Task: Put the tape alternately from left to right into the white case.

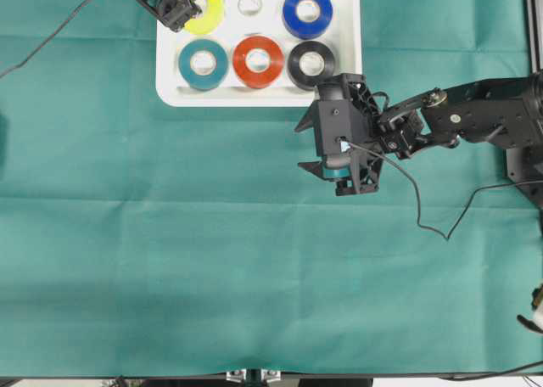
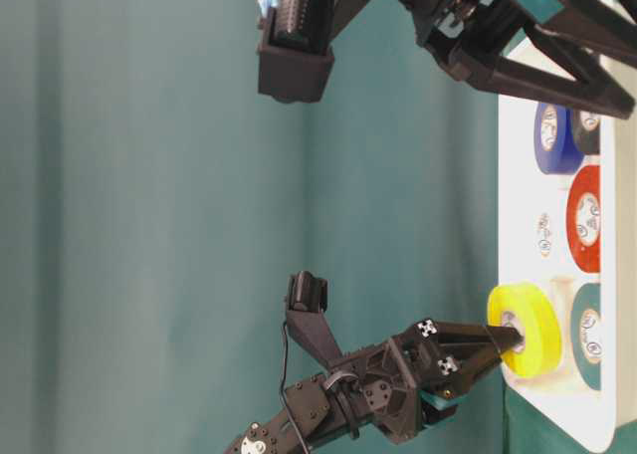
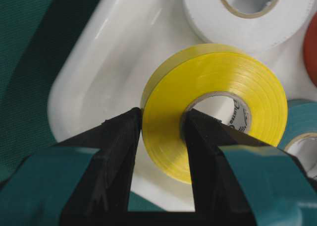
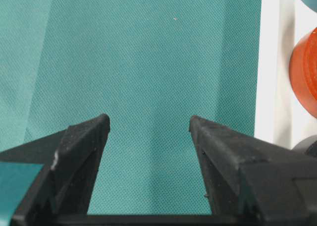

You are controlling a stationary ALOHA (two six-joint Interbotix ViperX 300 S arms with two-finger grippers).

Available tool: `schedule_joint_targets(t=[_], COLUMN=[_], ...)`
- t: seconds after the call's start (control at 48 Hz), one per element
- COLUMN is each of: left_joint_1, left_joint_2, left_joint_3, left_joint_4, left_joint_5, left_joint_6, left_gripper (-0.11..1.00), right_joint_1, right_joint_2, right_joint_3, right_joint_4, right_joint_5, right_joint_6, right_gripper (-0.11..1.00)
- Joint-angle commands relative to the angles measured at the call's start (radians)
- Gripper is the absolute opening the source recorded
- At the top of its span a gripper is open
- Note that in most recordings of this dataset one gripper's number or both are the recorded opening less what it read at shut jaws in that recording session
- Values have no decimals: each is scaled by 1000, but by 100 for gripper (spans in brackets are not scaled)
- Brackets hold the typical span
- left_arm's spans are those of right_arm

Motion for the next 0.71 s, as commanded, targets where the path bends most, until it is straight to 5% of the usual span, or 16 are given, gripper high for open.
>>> schedule_joint_targets(t=[0.0, 0.146, 0.375, 0.688], left_joint_1=[-3, -21, -28, -60], left_joint_2=[-18, -25, -35, -109], left_joint_3=[-28, -26, -17, 26], left_joint_4=[0, 2, 0, 0], left_joint_5=[-12, -31, -32, -34], left_joint_6=[3, 5, 32, 35], left_gripper=[-4, 15, 78, 78], right_joint_1=[3, 3, 3, 3], right_joint_2=[-11, -11, -11, -11], right_joint_3=[-18, -18, -18, -17], right_joint_4=[0, 0, 0, 0], right_joint_5=[-6, -6, -6, -3], right_joint_6=[2, 2, 2, 2], right_gripper=[74, 74, 74, 74])
